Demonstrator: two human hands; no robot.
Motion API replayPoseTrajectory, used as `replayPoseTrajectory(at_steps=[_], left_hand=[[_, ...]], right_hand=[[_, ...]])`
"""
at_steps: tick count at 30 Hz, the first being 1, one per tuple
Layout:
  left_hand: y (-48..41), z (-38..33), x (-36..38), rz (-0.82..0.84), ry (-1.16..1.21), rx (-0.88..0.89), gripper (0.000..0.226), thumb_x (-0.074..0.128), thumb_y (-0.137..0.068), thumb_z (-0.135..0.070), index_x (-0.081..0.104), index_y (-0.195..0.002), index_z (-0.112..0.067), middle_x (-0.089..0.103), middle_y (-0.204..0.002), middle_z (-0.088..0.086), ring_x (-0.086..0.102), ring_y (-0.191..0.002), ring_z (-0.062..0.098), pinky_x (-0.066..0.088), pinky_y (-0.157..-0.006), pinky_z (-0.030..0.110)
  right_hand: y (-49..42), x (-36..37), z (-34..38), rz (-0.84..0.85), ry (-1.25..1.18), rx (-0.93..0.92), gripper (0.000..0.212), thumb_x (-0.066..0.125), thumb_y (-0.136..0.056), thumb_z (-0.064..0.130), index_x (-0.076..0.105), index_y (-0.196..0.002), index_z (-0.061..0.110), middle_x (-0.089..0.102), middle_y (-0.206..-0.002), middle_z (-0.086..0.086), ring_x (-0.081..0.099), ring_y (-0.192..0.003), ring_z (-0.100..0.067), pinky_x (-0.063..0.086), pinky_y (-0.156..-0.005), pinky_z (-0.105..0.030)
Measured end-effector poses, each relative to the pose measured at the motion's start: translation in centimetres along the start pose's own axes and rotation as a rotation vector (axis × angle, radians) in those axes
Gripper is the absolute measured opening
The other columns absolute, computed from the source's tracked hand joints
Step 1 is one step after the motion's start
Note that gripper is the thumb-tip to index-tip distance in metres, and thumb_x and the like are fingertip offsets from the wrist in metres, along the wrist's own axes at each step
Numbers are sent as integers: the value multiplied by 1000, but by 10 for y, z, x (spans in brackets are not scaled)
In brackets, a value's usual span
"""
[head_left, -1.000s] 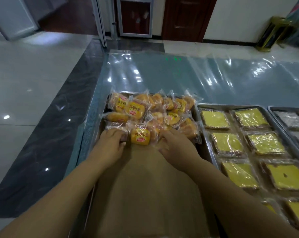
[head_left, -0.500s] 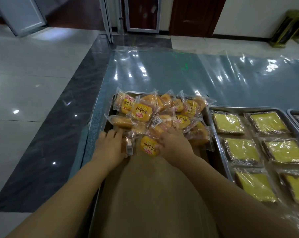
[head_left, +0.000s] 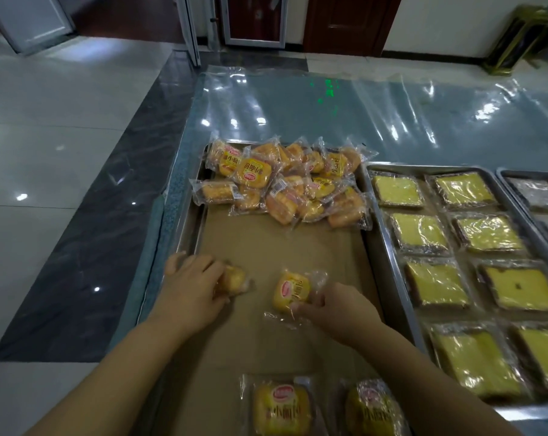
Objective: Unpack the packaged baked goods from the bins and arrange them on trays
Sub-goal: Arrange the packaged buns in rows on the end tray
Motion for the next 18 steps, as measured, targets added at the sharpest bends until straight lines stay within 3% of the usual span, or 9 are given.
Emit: replayPoseTrajectory(at_steps=[2,4,6,8,10,12,15,18], left_hand=[[18,-4,10,115,10,45,45,74,-70,-40,57,-109,-26,53,-110,-6,49,-108,19,25,-102,35],[33,-3,17,185,24,73,57,68,-76,-45,49,-127,-27,47,-121,-8,43,-113,15,30,-102,30],[42,-3,16,175,63,77,54,66,-80,-42,52,-128,-24,48,-121,-5,45,-111,15,38,-98,28],[45,-5,8,107,105,57,39,66,-83,-34,62,-118,-18,53,-116,0,49,-106,20,43,-92,31],[43,-6,1,27,132,13,29,65,-85,-28,68,-108,-12,56,-115,5,52,-105,24,45,-90,34],[41,-6,0,-15,162,-56,29,61,-87,-30,66,-110,-13,57,-116,4,52,-106,23,43,-88,33],[41,-4,14,3,171,-142,36,56,-89,-37,59,-120,-20,51,-123,0,44,-114,20,41,-90,31],[45,-3,18,-14,163,-189,40,56,-87,-42,57,-122,-23,47,-126,0,39,-118,20,44,-91,35]], right_hand=[[11,1,-4,-21,-34,-12,54,61,-76,62,44,-42,25,46,-35,17,39,-33,-2,26,-40,-21],[18,-3,-5,-81,-47,-32,46,61,-79,59,52,-50,25,51,-42,12,46,-39,-1,33,-42,-22],[20,-12,3,-188,-2,-97,29,62,-82,49,53,-66,26,55,-60,10,53,-58,-5,41,-51,-26],[23,-22,20,-309,72,-233,14,62,-83,39,54,-86,28,55,-85,10,51,-81,-12,40,-64,-27],[18,-15,32,-287,143,-323,36,60,-85,35,53,-119,25,51,-115,4,45,-104,-16,41,-80,-29],[9,-1,36,-187,214,-335,54,57,-88,35,38,-139,28,39,-136,1,35,-122,-18,39,-92,-34],[5,13,37,-129,289,-328,53,50,-92,38,33,-142,31,30,-146,0,30,-129,-22,36,-99,-37],[9,13,29,-153,239,-257,51,51,-90,42,37,-138,31,34,-143,-2,36,-124,-24,41,-94,-39]])
Point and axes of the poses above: each hand's wrist, its own y-axis away from the middle knuckle, its own x-axis out of the palm, z = x × y, the point moved 10 cm from there along -y, towards the middle knuckle
